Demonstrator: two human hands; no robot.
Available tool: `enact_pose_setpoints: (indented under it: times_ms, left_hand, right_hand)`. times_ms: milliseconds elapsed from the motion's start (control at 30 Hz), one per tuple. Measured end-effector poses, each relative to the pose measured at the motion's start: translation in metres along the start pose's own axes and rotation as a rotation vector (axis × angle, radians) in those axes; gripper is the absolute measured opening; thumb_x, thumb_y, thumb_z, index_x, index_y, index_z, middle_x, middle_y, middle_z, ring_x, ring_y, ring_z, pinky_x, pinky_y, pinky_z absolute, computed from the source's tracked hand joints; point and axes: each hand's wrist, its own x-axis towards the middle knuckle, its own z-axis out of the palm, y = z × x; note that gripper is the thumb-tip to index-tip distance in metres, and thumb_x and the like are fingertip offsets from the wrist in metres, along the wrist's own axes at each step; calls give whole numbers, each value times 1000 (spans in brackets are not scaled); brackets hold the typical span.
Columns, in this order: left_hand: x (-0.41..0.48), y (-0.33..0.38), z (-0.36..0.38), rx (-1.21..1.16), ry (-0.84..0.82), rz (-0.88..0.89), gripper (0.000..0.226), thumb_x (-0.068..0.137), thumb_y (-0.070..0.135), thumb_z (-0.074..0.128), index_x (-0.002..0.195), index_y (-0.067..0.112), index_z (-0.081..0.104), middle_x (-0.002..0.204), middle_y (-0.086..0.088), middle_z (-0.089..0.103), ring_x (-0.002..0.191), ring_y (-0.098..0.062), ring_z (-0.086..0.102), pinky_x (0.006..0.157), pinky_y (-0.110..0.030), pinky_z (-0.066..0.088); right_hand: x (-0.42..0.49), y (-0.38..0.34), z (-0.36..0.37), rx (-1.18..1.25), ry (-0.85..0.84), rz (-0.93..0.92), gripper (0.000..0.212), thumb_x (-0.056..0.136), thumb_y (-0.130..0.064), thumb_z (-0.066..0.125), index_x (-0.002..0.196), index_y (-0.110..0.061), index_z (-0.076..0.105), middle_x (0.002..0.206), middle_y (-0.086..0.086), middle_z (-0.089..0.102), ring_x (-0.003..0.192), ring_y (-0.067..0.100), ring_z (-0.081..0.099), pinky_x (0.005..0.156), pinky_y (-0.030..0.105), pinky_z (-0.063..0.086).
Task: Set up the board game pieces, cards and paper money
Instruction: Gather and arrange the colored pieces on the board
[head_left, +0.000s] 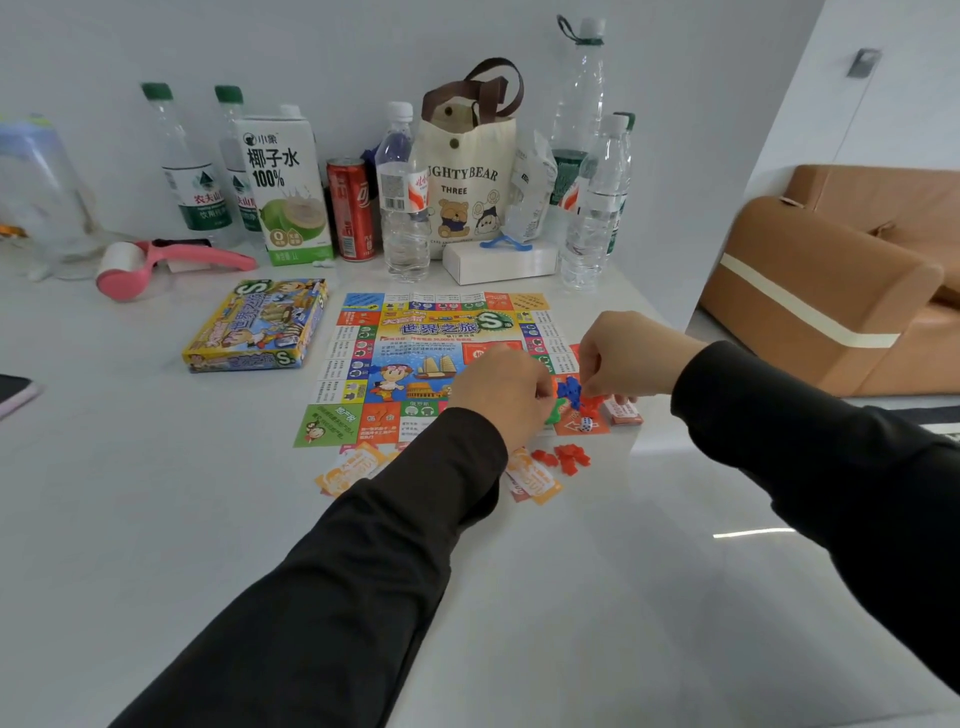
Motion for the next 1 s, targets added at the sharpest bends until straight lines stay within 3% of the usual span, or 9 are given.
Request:
enact_pose_setpoints:
  times_ms: [233, 367, 600, 800, 1000]
  left_hand:
    - [-1, 0, -7, -31, -15, -15, 17, 89, 24, 57, 93, 20, 72, 96, 2, 65, 88, -15, 55, 76, -26, 44]
    - [-4, 0, -15, -55, -13, -39, 17, 88, 21, 58, 95, 19, 72, 101, 1, 66, 92, -17, 58, 86, -32, 49]
    - [-11, -7, -32, -36, -191, -65, 20, 88, 16, 55, 95, 15, 73, 100, 0, 69, 94, -17, 61, 88, -30, 49]
    - [-17, -13, -33, 57, -221, -38, 22, 89, 14, 53, 94, 15, 74, 99, -1, 70, 91, -19, 63, 77, -25, 45]
    - [-18, -15, -35, 60, -215, -11, 19, 88, 17, 56, 94, 15, 74, 101, 1, 70, 91, -17, 62, 77, -23, 43]
  right_hand:
    - [-3, 2, -4, 71, -4, -1, 8, 84, -18, 66, 82, -10, 65, 75, 5, 66, 58, 12, 58, 53, 19, 47]
    - [-6, 1, -2, 49, 45, -17, 7, 85, -18, 64, 81, -12, 63, 75, 1, 62, 62, 10, 54, 56, 17, 43]
    - [-19, -5, 7, 25, 300, -120, 11, 87, -14, 57, 88, -15, 69, 89, -4, 62, 83, 12, 55, 75, 22, 42]
    - [-38, -11, 34, 15, 39, -326, 12, 86, -20, 62, 93, -24, 71, 87, -12, 59, 72, 0, 48, 65, 11, 36]
    - [-36, -15, 44, -48, 45, -352, 14, 87, -26, 60, 99, -28, 68, 92, -15, 55, 81, 6, 48, 72, 19, 38]
